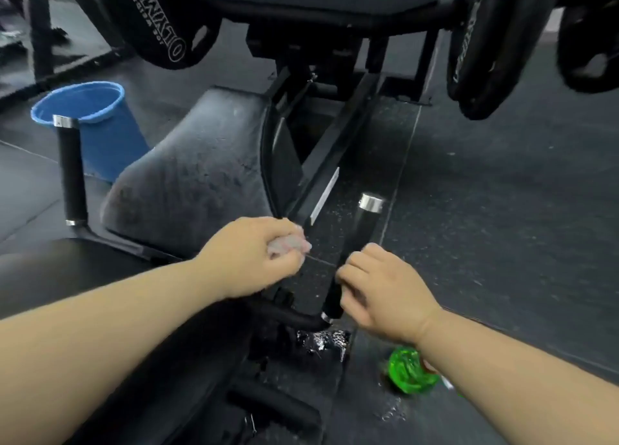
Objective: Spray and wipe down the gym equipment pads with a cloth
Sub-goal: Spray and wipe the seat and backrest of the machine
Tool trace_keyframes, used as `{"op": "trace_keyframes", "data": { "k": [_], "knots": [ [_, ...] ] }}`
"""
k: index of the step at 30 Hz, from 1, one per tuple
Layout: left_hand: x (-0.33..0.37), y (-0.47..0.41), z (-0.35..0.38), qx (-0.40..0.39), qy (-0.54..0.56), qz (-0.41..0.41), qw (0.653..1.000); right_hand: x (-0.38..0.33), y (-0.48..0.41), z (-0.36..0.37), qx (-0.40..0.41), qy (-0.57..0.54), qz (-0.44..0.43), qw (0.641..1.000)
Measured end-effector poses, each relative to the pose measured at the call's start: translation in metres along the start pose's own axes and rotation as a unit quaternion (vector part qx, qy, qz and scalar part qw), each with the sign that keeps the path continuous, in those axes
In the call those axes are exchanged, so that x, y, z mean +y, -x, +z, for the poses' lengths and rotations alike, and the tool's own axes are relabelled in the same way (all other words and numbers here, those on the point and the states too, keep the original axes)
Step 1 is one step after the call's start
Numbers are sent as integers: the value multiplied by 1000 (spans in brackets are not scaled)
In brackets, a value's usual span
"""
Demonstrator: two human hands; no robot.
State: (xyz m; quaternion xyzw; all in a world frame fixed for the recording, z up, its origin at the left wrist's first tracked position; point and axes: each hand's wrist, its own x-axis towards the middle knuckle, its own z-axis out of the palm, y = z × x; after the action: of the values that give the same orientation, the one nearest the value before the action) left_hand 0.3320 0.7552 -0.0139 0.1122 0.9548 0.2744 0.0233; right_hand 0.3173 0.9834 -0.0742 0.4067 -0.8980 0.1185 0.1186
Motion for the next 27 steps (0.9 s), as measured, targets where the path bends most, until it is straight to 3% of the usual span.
{"op": "trace_keyframes", "data": {
  "k": [3, 6, 8, 12, 17, 22, 27],
  "knots": [
    [30, 3, 44, -64, -47, 73, 994, 39, 54, -5, -87, 4, 103, 991],
    [49, 7, 79, -105, -91, 113, 984, 56, 99, 2, -256, -49, 199, 945],
    [59, 8, 95, -112, -102, 129, 980, 56, 122, 16, -303, -117, 258, 910],
    [68, 7, 112, -102, -114, 134, 979, 44, 154, 44, -268, -253, 338, 866],
    [53, 10, 127, -120, -128, 93, 980, 45, 176, 68, -146, -285, 386, 865],
    [44, 14, 142, -72, -128, 102, 984, 42, 172, 77, -164, -393, 388, 817],
    [44, 18, 155, -15, -101, 91, 991, 37, 189, 81, -148, -333, 360, 859]
  ]
}}
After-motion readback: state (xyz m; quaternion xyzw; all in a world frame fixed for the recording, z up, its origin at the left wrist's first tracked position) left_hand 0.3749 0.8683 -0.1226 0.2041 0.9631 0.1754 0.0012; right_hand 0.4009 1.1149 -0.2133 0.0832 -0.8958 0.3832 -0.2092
